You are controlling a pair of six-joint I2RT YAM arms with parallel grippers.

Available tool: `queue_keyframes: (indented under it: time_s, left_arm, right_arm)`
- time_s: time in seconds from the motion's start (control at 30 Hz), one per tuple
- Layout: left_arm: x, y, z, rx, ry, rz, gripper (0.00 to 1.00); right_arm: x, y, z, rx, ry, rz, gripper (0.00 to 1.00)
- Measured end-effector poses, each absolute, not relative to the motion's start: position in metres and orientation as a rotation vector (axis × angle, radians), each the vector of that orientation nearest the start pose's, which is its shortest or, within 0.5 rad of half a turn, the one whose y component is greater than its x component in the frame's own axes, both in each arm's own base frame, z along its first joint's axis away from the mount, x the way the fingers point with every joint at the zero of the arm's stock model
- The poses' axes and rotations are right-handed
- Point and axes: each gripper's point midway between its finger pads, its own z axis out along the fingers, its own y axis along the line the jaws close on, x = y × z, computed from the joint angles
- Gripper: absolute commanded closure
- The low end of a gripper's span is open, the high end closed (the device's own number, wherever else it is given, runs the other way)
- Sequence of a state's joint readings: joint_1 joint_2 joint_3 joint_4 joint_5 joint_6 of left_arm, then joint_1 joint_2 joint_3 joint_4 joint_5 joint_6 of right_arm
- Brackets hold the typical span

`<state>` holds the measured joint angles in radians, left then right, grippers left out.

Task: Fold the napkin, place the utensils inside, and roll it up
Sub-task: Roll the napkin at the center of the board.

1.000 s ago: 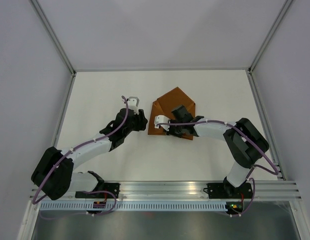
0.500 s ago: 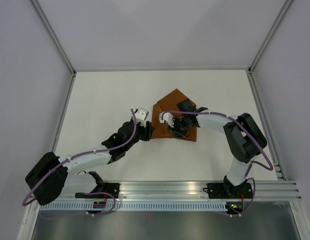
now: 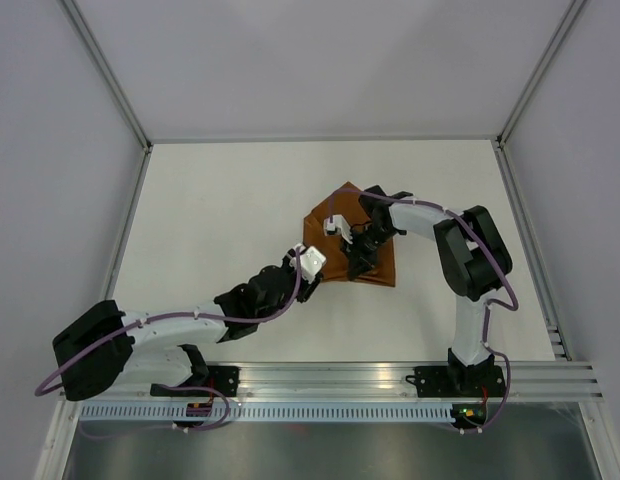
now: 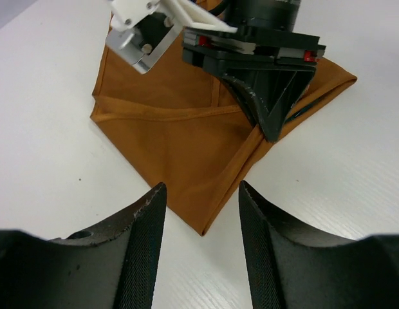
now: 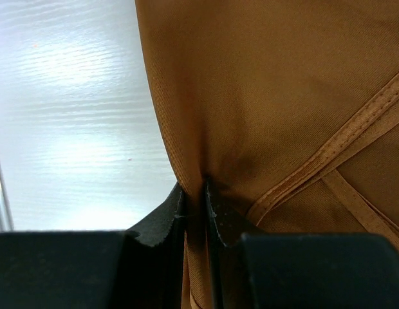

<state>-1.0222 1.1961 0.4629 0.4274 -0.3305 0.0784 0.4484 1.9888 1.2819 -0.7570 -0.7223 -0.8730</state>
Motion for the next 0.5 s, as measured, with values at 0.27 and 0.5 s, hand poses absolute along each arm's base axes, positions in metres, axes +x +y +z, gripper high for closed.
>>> queue_keyframes:
  time_s: [0.27,0.5]
  left_arm:
    - [0.227,-0.304,0.124,0.985,1.575,-0.394,0.40]
    - [0.209,-0.316,0.118,1.079,1.515,-0.451,0.34]
  right_arm:
    - [0.247,0.226,0.012,-1.651,2.268,1.212,0.98]
    - [0.229,0.221,0.012,-1.600,2.371,1.320,0.98]
